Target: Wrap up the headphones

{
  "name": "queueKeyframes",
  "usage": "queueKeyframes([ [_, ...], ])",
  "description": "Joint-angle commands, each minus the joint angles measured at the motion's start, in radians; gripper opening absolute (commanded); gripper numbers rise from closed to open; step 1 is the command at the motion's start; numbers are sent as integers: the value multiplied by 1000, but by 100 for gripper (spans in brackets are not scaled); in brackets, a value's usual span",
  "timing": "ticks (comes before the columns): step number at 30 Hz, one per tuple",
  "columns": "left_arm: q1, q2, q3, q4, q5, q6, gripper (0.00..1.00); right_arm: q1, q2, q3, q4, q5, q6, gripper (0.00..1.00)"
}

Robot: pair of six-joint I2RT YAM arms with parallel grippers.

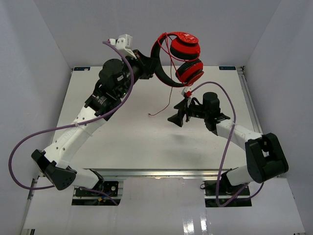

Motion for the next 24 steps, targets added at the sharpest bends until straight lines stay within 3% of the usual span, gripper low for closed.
queueKeyframes([
  [1, -2, -59, 15, 55, 15, -45, 0, 25, 86, 116, 232, -27, 166, 90],
  [6, -3, -62, 23, 59, 10, -62, 0, 31, 210, 184, 526, -127, 393, 94],
  [7, -3, -62, 27, 58, 8, -61, 0, 37, 250, 202, 573, -173, 437, 91],
  [9, -3, -62, 38, 57, -7, -60, 0, 51, 310, 222, 683, -216, 553, 67],
  [10, -3, -62, 39, 57, -15, -59, 0, 61, 318, 224, 683, -223, 559, 46],
  [13, -3, -84, 18, 60, -115, -60, 0, 69, 283, 125, 725, -215, 540, 12],
  [15, -3, -103, -15, 74, -211, -65, 0, 69, 229, 47, 711, -209, 495, 8],
  [17, -3, -123, -68, 112, -300, -65, 0, 76, 141, -20, 568, -195, 375, 8],
  [19, -1, -128, -112, 183, -367, -47, 0, 96, 25, -36, 257, -103, 157, 8],
  [24, 9, -54, -154, 202, -444, 31, 0, 163, -229, 37, -279, 150, -215, 8],
])
